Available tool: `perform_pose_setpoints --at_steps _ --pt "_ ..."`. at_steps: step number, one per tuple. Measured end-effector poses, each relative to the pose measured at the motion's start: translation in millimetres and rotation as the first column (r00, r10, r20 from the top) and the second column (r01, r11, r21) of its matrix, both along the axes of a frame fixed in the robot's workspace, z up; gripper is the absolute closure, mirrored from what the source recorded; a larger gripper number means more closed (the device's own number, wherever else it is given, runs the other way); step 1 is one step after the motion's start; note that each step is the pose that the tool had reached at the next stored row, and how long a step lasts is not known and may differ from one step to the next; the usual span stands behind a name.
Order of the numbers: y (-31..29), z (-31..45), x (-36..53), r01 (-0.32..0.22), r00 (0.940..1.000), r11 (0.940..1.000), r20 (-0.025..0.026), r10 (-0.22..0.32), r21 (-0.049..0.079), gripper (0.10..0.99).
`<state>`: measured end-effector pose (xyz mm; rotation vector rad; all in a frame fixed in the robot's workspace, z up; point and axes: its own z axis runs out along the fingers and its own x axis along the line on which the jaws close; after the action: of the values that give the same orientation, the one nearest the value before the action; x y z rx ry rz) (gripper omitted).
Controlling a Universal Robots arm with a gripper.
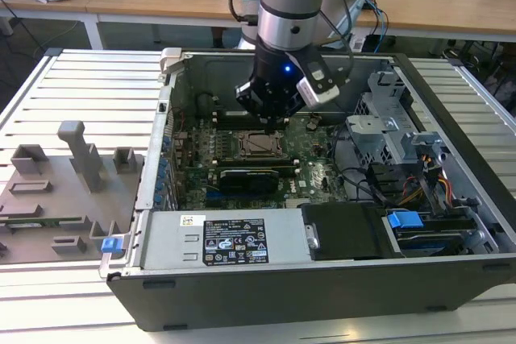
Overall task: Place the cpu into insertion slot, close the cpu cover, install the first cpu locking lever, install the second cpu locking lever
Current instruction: 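Install the second cpu locking lever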
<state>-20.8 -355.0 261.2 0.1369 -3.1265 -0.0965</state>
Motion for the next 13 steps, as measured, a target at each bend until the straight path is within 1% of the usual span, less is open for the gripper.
perform_pose_setpoints --at_steps 2,3,5,7,8,10,12,13 --pt "-6.1 -1.5 -0.2 0.0 1.0 0.9999 0.0 0.0 0.012 0.98" --pt "-10.0 -2.8 -0.3 0.0 1.0 0.9998 0.0 0.0 0.018 0.98" --pt "-16.0 -6.2 -0.6 0.0 1.0 0.9996 0.0 0.0 0.028 0.98" --pt "-18.1 -7.5 -0.7 0.0 1.0 0.9994 -0.0001 0.0 0.036 0.98" --pt "-19.9 -9.3 -1.0 0.0 1.0 0.9991 0.0 0.0 0.043 0.98" --pt "-20.3 -12.6 -1.4 0.0 1.0 0.9989 0.0 0.0 0.047 0.98" --pt "-20.4 -18.1 -2.6 0.0 1.0 0.9986 0.0 0.0 0.053 0.98" --pt "-20.5 -19.1 -2.9 0.0 1.0 0.9985 -0.0001 0.0 0.055 0.98"
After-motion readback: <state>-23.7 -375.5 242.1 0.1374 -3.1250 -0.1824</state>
